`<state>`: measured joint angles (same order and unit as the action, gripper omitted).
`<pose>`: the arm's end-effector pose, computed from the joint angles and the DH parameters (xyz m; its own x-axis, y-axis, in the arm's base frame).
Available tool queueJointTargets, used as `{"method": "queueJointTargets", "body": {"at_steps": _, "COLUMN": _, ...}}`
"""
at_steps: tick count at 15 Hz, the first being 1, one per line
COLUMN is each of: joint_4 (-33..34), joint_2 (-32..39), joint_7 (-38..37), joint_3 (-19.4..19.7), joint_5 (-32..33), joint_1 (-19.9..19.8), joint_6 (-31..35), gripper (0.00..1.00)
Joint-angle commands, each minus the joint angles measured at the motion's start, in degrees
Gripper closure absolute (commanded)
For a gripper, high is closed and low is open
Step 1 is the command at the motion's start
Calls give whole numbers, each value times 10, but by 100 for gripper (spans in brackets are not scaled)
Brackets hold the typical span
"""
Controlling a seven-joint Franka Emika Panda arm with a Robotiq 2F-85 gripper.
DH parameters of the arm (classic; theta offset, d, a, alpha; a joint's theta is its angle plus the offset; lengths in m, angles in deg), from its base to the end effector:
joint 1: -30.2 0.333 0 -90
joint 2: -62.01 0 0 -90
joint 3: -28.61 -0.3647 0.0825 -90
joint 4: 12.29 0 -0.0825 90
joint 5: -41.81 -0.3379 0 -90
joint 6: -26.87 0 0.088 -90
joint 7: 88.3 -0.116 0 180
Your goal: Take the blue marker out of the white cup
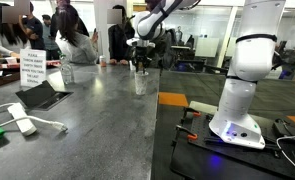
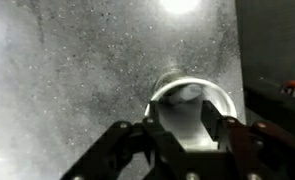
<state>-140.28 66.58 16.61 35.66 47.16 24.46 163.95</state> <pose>0.5000 -0.1139 0.4139 -0.1005 0.9904 -0.0955 0.9929 0.1059 0.0536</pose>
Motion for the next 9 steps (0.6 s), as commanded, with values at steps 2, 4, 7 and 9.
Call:
{"method": "queueJointTargets", "body": {"at_steps": 2, "joint_4": -10, "joint_2": -15, "joint_7": 32, "joint_3": -10, "joint_5": -30, "joint_1": -11, "joint_6": 0, "gripper": 54}}
{"method": "queueJointTargets", "body": {"at_steps": 4, "joint_4": -17, "joint_2": -19, "joint_7": 35, "joint_3": -10, "joint_5": -34, "joint_1": -11, "joint_6": 3, "gripper": 55}}
{"method": "queueJointTargets", "body": {"at_steps": 7, "joint_4": -21, "joint_2": -20, "joint_7": 37, "joint_3": -9, "joint_5": -35, "joint_1": -11, "joint_6": 5, "gripper": 53}}
{"method": "queueJointTargets", "body": {"at_steps": 9, "joint_4": -20, "joint_2": -17, "joint_7": 34, "joint_3": -7, "joint_5": -31, "joint_1": -13, "joint_6": 4, "gripper": 52}}
